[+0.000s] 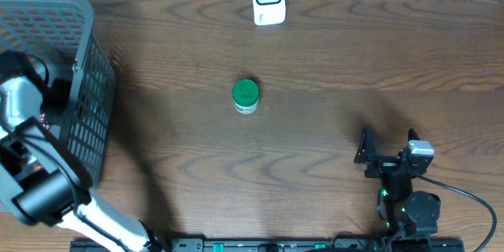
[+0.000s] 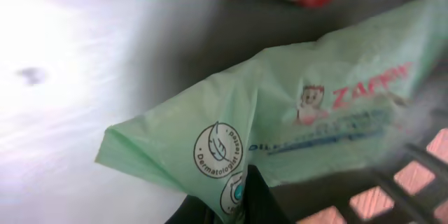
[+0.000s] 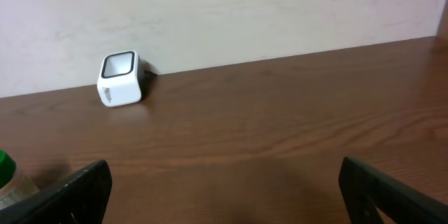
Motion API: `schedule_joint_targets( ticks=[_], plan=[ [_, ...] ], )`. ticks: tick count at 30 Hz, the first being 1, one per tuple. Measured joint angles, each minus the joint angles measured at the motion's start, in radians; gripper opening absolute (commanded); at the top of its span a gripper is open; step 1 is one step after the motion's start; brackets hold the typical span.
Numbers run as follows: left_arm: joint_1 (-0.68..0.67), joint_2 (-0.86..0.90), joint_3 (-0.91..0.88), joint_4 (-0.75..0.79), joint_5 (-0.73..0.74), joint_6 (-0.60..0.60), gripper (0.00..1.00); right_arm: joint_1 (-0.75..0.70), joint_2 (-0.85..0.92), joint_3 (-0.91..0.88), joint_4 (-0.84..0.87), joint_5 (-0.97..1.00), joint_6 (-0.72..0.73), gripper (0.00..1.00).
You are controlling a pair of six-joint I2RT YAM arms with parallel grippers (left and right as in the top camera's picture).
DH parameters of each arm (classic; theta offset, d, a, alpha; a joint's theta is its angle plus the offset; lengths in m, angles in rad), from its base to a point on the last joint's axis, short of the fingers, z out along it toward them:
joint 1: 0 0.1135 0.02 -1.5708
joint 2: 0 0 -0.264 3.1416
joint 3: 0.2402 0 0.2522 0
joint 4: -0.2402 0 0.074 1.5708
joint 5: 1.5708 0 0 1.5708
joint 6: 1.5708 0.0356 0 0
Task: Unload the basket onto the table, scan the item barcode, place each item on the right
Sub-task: 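Grasp the mint-green wipes pack with the left gripper and lift it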
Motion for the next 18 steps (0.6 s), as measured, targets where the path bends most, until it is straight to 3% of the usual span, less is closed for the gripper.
schedule_joint_targets(
  ticks=[18],
  plan=[
    [0.035, -0.629, -0.021, -0.082, -0.029, 0.000, 0.07, 0.000, 0.000, 0.000, 0.000, 0.000, 0.000, 0.99]
  ],
)
